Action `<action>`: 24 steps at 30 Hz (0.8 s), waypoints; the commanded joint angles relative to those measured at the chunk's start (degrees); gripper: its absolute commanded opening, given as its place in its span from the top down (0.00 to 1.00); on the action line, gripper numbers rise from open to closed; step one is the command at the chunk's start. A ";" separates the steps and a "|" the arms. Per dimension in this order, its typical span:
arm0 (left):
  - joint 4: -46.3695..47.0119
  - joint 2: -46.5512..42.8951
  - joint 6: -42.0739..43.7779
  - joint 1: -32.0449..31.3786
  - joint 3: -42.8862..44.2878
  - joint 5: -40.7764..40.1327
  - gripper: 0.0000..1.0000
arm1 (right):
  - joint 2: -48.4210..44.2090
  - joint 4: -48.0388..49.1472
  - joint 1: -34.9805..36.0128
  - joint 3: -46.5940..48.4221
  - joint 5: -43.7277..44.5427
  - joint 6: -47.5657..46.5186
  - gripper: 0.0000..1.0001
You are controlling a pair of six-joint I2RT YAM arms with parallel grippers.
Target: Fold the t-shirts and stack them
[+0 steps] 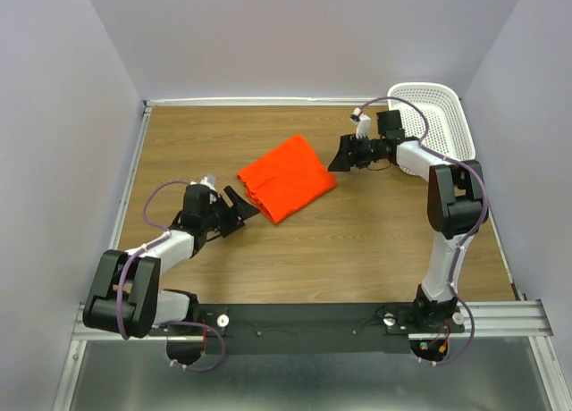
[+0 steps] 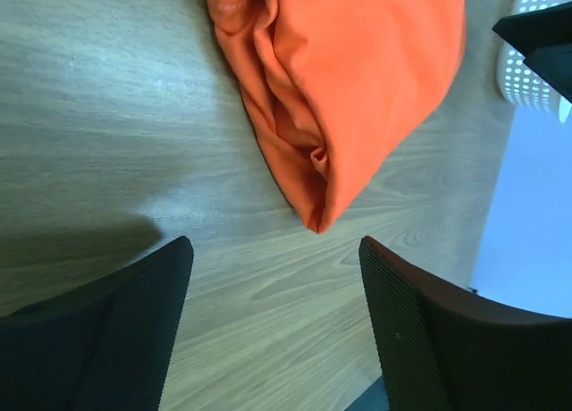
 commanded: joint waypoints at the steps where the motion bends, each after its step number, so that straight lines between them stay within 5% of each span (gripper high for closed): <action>1: 12.01 0.89 -6.83 -0.92 -1.05 0.29 0.16 | -1.84 -0.41 -0.24 -0.82 -2.02 -0.94 0.14; 11: 16.08 16.70 -8.24 -3.03 6.32 -0.50 0.18 | -1.84 -0.50 -0.24 -0.82 -2.02 -1.02 0.14; 17: 16.16 23.74 -7.28 -3.91 9.49 -0.59 0.48 | -2.01 -0.58 -0.24 -0.82 -2.02 -1.20 0.14; 21: 13.63 26.48 -4.21 -3.04 11.68 -1.55 1.00 | -2.36 -0.67 -0.24 -0.82 -2.02 -1.20 0.14; 24: 8.10 26.75 1.23 0.21 14.23 -2.26 1.00 | -3.07 -0.76 -0.24 -0.91 -1.93 -1.37 0.14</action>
